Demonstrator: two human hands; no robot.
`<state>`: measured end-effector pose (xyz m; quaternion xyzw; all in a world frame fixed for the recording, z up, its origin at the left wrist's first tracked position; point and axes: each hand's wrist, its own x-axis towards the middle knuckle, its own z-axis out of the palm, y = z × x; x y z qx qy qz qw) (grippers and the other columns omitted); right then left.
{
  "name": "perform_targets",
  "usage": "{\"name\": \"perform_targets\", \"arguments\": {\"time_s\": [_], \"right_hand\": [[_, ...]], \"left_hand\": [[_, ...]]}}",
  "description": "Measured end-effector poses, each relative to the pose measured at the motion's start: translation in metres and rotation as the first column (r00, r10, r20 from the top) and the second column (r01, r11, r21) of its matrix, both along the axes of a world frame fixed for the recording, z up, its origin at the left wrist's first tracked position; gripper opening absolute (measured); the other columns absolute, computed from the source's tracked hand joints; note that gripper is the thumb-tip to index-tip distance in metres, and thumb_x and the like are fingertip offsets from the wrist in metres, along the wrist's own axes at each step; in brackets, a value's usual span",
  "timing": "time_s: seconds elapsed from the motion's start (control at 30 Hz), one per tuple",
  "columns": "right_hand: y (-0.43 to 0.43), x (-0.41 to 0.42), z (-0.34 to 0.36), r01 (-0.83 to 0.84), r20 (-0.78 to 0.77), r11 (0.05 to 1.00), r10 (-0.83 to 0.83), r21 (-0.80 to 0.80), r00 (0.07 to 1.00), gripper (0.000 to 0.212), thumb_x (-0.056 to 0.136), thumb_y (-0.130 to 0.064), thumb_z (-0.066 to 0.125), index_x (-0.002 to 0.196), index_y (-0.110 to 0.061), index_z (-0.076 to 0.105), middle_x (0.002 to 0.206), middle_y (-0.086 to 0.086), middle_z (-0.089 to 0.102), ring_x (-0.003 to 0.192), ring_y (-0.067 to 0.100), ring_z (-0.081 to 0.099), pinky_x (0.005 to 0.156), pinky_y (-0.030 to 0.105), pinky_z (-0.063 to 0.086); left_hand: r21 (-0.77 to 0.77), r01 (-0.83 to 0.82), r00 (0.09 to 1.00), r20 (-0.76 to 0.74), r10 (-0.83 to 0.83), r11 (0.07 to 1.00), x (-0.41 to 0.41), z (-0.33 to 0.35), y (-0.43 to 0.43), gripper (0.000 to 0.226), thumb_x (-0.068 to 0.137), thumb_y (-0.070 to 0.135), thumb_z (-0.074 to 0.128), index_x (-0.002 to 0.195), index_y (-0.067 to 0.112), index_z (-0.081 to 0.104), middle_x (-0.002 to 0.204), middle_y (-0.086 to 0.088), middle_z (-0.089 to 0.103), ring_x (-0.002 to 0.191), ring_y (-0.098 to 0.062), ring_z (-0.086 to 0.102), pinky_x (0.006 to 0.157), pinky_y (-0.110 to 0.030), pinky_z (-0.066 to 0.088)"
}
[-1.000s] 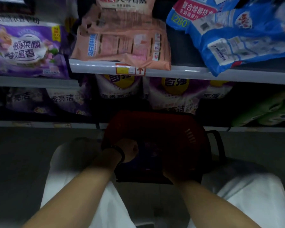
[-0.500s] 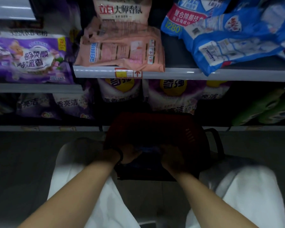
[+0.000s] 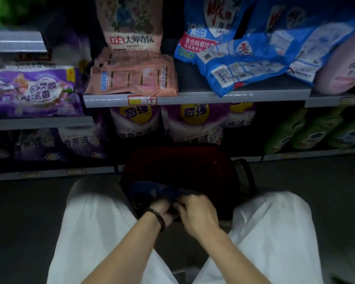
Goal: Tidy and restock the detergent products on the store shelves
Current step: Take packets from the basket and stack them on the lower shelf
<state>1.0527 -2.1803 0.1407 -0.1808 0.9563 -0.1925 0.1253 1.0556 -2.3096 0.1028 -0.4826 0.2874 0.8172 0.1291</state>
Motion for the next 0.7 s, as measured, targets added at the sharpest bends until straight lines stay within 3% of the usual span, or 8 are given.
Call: {"name": "perform_targets", "arguments": {"time_s": [0.07, 0.13, 0.27, 0.33, 0.43, 0.5, 0.57, 0.7], "right_hand": [[0.011, -0.004, 0.008, 0.068, 0.170, 0.972, -0.030, -0.225, 0.985, 0.039, 0.097, -0.061, 0.054, 0.112, -0.036, 0.080, 0.100, -0.009, 0.080, 0.092, 0.010, 0.073, 0.080, 0.036, 0.060], [0.022, -0.004, 0.012, 0.352, 0.365, 0.827, -0.194, -0.438, 0.911, 0.033, 0.098, -0.057, 0.061, 0.103, -0.033, 0.083, 0.090, -0.010, 0.080, 0.085, 0.007, 0.074, 0.078, 0.036, 0.060], [0.046, -0.021, -0.011, 0.796, 0.593, 0.458, -0.534, -0.396, 0.603, 0.031, 0.101, -0.030, 0.059, 0.122, -0.011, 0.072, 0.098, 0.007, 0.075, 0.093, 0.029, 0.072, 0.090, 0.042, 0.060], [0.051, -0.028, -0.021, 0.934, 0.820, 0.233, -0.453, -0.272, 0.351, 0.037, 0.102, -0.031, 0.059, 0.129, -0.006, 0.066, 0.107, 0.015, 0.073, 0.100, 0.040, 0.071, 0.093, 0.047, 0.060], [0.043, -0.030, -0.018, 0.999, 0.999, -0.011, 0.019, -0.047, 0.048, 0.050, 0.099, -0.047, 0.066, 0.131, -0.007, 0.066, 0.121, 0.026, 0.073, 0.111, 0.046, 0.070, 0.093, 0.056, 0.060], [0.033, -0.032, -0.012, 0.995, 0.956, -0.103, 0.291, 0.003, 0.028, 0.065, 0.095, -0.056, 0.067, 0.134, -0.005, 0.065, 0.130, 0.031, 0.069, 0.123, 0.050, 0.065, 0.108, 0.063, 0.049], [0.026, -0.034, 0.003, 0.985, 0.905, -0.171, 0.415, -0.020, 0.091, 0.077, 0.091, -0.065, 0.066, 0.139, -0.004, 0.064, 0.137, 0.032, 0.064, 0.131, 0.050, 0.059, 0.118, 0.063, 0.039], [0.024, -0.036, 0.035, 0.950, 0.903, -0.279, 0.358, -0.139, 0.237, 0.061, 0.097, -0.053, 0.061, 0.133, -0.005, 0.071, 0.130, 0.028, 0.071, 0.110, 0.046, 0.073, 0.107, 0.056, 0.050]], "left_hand": [[-0.081, 0.058, 0.996, -0.057, -0.063, 0.995, 0.004, 0.010, -0.001, 0.017, 0.107, 0.007, 0.049, 0.118, 0.007, 0.061, 0.111, -0.023, 0.068, 0.100, -0.039, 0.065, 0.087, -0.050, 0.058], [-0.150, 0.093, 0.990, -0.096, -0.108, 0.984, 0.004, 0.021, -0.005, 0.022, 0.104, 0.005, 0.054, 0.124, 0.004, 0.062, 0.117, -0.027, 0.071, 0.111, -0.043, 0.067, 0.096, -0.056, 0.056], [-0.274, 0.078, 0.970, -0.203, -0.137, 0.959, 0.003, 0.050, -0.014, 0.023, 0.100, 0.005, 0.061, 0.122, 0.004, 0.066, 0.108, -0.019, 0.078, 0.105, -0.038, 0.072, 0.088, -0.051, 0.059], [-0.264, 0.083, 0.946, -0.282, -0.160, 0.961, 0.005, 0.069, -0.022, 0.023, 0.100, 0.003, 0.058, 0.122, 0.003, 0.066, 0.109, -0.018, 0.078, 0.100, -0.035, 0.075, 0.084, -0.047, 0.062], [-0.214, 0.073, 0.929, -0.340, -0.144, 0.974, 0.013, 0.097, -0.034, 0.029, 0.096, 0.006, 0.059, 0.122, -0.004, 0.065, 0.111, -0.023, 0.076, 0.088, -0.031, 0.078, 0.069, -0.039, 0.066], [-0.183, 0.080, 0.924, -0.355, -0.141, 0.980, 0.020, 0.118, -0.040, 0.038, 0.089, 0.013, 0.064, 0.122, -0.005, 0.065, 0.116, -0.027, 0.073, 0.087, -0.034, 0.078, 0.069, -0.042, 0.066], [-0.168, 0.101, 0.913, -0.376, -0.158, 0.981, 0.025, 0.134, -0.044, 0.041, 0.088, 0.013, 0.062, 0.124, -0.006, 0.067, 0.122, -0.030, 0.070, 0.091, -0.038, 0.077, 0.072, -0.046, 0.066], [-0.159, 0.180, 0.876, -0.423, -0.232, 0.971, 0.030, 0.156, -0.050, 0.035, 0.089, 0.005, 0.057, 0.118, -0.008, 0.072, 0.123, -0.033, 0.068, 0.091, -0.043, 0.076, 0.070, -0.048, 0.065]]}}
